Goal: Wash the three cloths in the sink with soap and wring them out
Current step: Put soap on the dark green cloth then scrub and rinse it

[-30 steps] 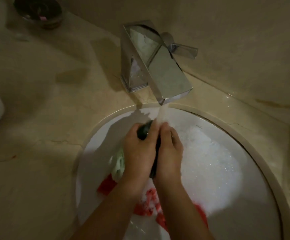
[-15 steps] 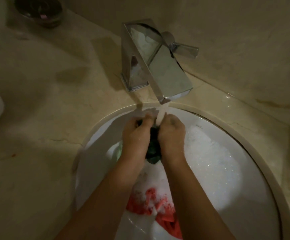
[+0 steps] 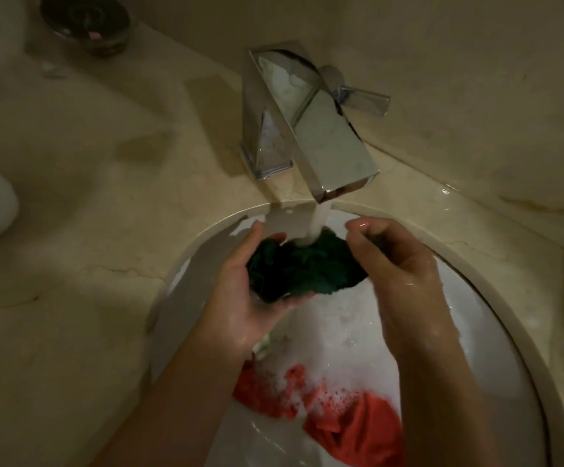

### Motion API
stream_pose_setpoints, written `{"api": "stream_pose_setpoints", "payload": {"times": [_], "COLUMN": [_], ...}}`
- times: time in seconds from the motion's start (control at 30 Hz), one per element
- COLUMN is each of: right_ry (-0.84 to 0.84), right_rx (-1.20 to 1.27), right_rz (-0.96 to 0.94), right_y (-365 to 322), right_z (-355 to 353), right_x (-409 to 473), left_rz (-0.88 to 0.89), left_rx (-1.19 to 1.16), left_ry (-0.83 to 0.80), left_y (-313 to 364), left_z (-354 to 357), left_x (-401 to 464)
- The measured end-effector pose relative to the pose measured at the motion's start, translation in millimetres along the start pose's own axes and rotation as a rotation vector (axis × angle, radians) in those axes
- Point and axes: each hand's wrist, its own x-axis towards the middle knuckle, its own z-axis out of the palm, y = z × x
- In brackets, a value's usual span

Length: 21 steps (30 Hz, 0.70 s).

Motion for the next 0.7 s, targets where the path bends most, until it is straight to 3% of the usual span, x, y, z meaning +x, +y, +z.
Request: {"api": "stream_pose_setpoints", "payload": {"times": [0.07,0.17,0.27,0.37,0.43,0.57,0.7], "right_ry": [0.212,0.136,0.149,0.206,0.195,0.133,0.153], "right_rx": [-0.134,-0.158,-0.339,-0.340,-0.371,-0.181,-0.039], "right_rz": [-0.068,-0.122,-0.202,-0.071,-0.001,0.138,0.306], "right_y": [12,28,46,52,52,49,44], "right_z": [7,31,47,56,57,56,55], "right_x": [2,-1,5,10,14,25,26], "left_rz": [0.045,0.099,0.289,0.559,0.643,0.675,0.386], "left_rx": [0.032,0.129,0.272,0.526,0.639,0.767,0.576], "left_ry": [0.034,0.081,0.175,0.216,0.264,0.430,0.434], "left_y": [-2,-13,-26,-33,-32,-22,-14], "left_z": [2,12,21,29,34,34,36], "left_x": [-2,-4,-3,2,8,18,18]}}
